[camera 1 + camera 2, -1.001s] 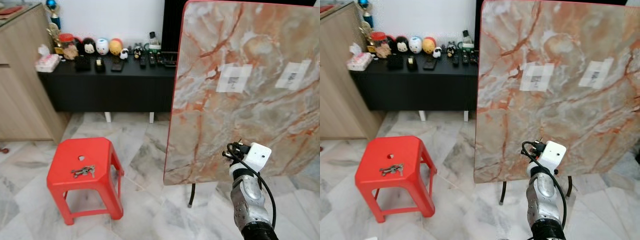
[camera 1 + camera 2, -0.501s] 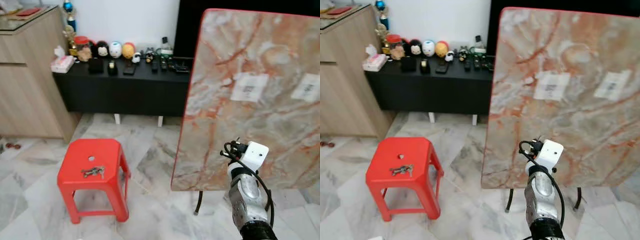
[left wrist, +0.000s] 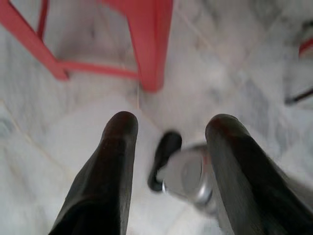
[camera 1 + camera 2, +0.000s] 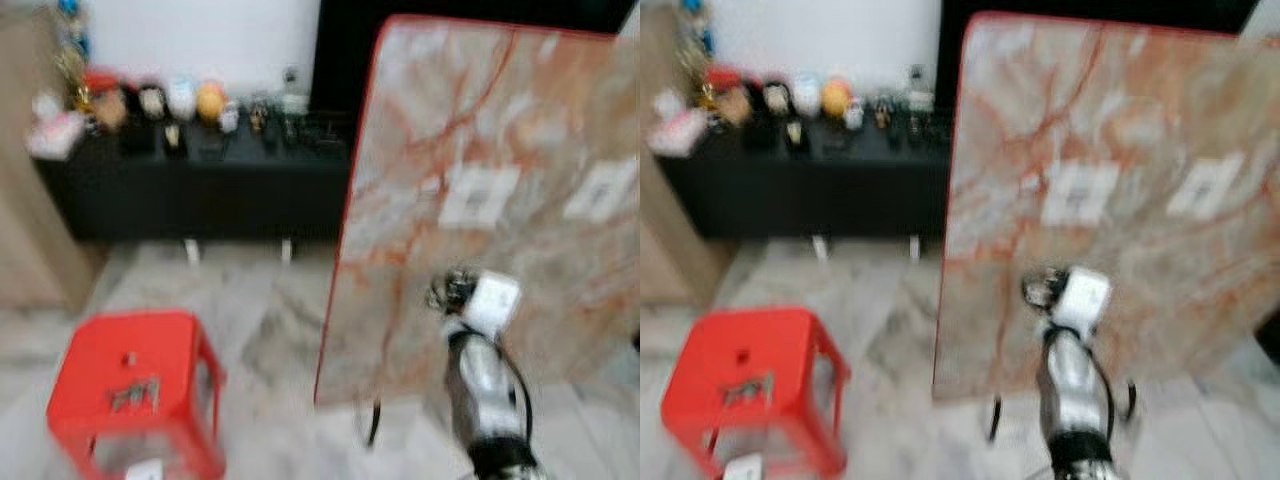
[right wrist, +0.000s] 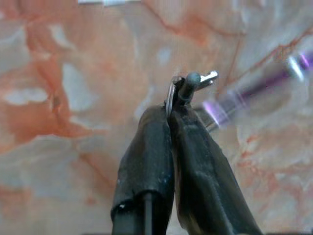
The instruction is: Hang keys on a hook
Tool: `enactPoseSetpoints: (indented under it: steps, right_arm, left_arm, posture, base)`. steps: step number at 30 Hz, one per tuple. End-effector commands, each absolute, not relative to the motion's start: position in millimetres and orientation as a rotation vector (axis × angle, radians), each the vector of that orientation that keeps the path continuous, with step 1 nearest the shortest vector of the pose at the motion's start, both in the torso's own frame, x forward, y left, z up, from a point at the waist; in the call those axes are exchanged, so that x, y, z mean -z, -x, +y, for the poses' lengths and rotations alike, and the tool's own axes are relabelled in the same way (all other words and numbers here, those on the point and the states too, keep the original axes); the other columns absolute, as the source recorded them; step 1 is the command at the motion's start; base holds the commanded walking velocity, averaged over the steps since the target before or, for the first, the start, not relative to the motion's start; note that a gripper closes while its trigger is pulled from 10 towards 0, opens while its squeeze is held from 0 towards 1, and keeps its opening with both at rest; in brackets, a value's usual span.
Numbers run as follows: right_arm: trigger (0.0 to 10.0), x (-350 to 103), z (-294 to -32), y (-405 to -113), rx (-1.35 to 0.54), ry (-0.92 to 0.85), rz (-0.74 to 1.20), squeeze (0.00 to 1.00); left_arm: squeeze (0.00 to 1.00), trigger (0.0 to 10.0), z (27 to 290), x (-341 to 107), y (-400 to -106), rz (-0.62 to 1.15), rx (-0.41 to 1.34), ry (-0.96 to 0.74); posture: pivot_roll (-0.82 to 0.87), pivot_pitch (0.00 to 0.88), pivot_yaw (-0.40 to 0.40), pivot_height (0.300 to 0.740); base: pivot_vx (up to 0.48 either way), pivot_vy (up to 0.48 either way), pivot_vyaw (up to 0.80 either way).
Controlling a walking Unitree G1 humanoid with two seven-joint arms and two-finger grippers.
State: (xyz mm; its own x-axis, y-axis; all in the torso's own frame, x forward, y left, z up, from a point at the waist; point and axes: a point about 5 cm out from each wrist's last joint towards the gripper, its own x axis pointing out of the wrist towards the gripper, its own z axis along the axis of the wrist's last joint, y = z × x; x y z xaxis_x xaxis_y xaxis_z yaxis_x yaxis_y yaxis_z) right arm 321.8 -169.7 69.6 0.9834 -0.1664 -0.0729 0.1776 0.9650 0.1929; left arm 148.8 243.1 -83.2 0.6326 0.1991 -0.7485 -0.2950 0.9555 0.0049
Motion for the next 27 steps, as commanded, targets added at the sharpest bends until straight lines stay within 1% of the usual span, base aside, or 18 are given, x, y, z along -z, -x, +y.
enactPoseSetpoints:
  steps: [1,5,9,13,19,24,25,27]
  right_arm:
    - [10.0,-72,-180,-320,0.201,-0.161,0.031,0.00]
    - [10.0,-79,-184,-321,0.230,-0.117,-0.006,0.00]
    - [10.0,-94,-188,-324,0.265,-0.027,-0.084,0.00]
    - [10.0,-105,-188,-328,0.274,0.085,-0.127,0.00]
    - [10.0,-108,-188,-334,0.304,0.232,-0.114,0.00]
    - [10.0,-111,-186,-334,0.301,0.313,-0.135,0.00]
    - [10.0,-112,-185,-335,0.308,0.372,-0.139,0.00]
    - [10.0,-113,-186,-336,0.319,0.400,-0.140,0.00]
  left_arm:
    - [0.00,10.0,234,90,-138,0.886,-0.273,0.141]
    - [0.00,10.0,233,90,-138,0.887,-0.269,0.140]
    - [0.00,10.0,235,91,-133,0.891,-0.267,0.137]
    - [0.00,10.0,246,92,-121,0.898,-0.279,0.135]
    - [0.00,10.0,266,88,-112,0.893,-0.302,0.134]
    - [0.00,10.0,267,88,-111,0.892,-0.303,0.136]
    - [0.00,10.0,263,89,-111,0.893,-0.299,0.138]
    - [0.00,10.0,259,90,-112,0.892,-0.294,0.139]
  posture:
    - [0.18,0.000,-0.098,0.740]
    - [0.18,0.000,-0.098,0.740]
    - [0.18,0.000,-0.097,0.740]
    - [0.18,0.000,-0.096,0.740]
    - [0.18,0.000,-0.097,0.740]
    - [0.17,0.000,-0.096,0.740]
    - [0.18,0.000,-0.096,0.740]
    - [0.18,0.000,-0.097,0.740]
  base:
    - [0.000,0.000,0.00]
    - [0.000,0.000,0.00]
    - [0.000,0.000,0.00]
    - [0.000,0.000,0.00]
    - [0.000,0.000,0.00]
    - [0.000,0.000,0.00]
    - [0.000,0.000,0.00]
    - [0.000,0.000,0.00]
